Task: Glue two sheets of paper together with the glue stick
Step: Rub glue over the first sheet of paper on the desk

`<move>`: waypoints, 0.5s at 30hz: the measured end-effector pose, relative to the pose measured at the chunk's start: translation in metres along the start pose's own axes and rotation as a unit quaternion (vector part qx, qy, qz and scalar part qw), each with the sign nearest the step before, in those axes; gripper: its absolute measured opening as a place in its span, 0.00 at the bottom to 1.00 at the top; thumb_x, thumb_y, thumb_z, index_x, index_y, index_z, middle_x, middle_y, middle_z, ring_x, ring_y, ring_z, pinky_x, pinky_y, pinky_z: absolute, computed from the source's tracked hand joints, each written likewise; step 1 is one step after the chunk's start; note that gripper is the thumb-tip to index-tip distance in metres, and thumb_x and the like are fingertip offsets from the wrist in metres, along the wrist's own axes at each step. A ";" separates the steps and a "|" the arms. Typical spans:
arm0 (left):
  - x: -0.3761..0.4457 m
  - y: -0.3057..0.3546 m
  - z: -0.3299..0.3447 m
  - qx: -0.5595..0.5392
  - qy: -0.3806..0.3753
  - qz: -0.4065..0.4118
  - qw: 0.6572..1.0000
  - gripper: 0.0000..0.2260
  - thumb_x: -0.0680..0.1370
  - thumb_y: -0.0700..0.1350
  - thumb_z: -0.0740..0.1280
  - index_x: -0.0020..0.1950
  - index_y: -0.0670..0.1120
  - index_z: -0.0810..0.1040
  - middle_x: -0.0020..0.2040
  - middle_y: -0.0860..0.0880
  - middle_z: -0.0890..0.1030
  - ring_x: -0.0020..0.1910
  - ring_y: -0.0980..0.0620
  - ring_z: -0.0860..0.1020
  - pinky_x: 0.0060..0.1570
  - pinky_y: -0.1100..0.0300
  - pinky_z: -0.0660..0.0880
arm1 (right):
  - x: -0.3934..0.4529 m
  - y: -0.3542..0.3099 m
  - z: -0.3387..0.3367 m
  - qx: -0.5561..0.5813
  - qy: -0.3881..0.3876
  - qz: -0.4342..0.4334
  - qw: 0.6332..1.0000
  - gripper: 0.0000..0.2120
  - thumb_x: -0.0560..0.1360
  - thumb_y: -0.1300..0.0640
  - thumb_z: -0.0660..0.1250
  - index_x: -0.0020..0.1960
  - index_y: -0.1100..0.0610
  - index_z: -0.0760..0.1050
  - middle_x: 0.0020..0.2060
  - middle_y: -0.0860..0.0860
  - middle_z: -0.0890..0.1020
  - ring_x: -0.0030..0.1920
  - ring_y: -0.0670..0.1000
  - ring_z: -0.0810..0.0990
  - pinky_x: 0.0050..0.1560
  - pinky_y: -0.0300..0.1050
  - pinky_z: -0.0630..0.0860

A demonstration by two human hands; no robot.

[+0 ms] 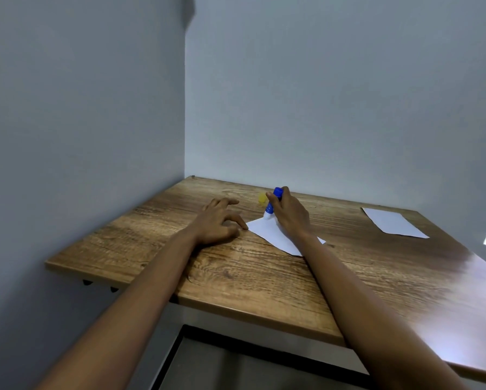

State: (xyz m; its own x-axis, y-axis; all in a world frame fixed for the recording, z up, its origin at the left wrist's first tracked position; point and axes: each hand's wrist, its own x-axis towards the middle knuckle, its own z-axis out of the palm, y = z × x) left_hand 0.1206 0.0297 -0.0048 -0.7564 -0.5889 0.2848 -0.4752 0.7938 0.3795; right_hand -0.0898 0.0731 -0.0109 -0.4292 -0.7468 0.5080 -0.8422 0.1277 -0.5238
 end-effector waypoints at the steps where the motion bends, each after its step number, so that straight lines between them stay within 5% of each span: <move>1: 0.000 0.000 0.000 0.000 0.002 0.001 1.000 0.19 0.66 0.54 0.60 0.53 0.59 0.81 0.73 0.51 0.64 0.73 0.50 0.57 0.72 0.45 0.53 | 0.001 0.002 -0.001 0.001 0.004 0.005 1.000 0.16 0.79 0.40 0.53 0.49 0.54 0.64 0.36 0.51 0.75 0.36 0.53 0.74 0.33 0.45 0.62; 6: 0.001 -0.003 0.002 0.004 0.011 0.008 1.000 0.12 0.74 0.47 0.65 0.54 0.59 0.81 0.73 0.51 0.64 0.73 0.50 0.58 0.72 0.44 0.53 | 0.004 0.009 -0.003 -0.012 0.025 0.029 0.999 0.20 0.79 0.40 0.54 0.57 0.57 0.68 0.41 0.55 0.77 0.40 0.55 0.75 0.37 0.45 0.64; 15: 0.001 0.000 0.000 0.011 0.022 0.009 1.000 0.13 0.72 0.53 0.63 0.54 0.58 0.81 0.73 0.51 0.64 0.73 0.50 0.58 0.72 0.45 0.53 | 0.011 0.014 -0.014 0.064 0.086 0.079 0.991 0.21 0.79 0.42 0.54 0.59 0.58 0.69 0.41 0.54 0.78 0.42 0.56 0.77 0.40 0.46 0.67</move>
State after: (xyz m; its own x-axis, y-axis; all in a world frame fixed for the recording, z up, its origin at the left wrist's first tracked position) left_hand 0.1199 0.0288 -0.0049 -0.7444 -0.5808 0.3294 -0.4720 0.8067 0.3557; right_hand -0.1112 0.0760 -0.0033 -0.6105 -0.6006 0.5163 -0.7166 0.1412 -0.6831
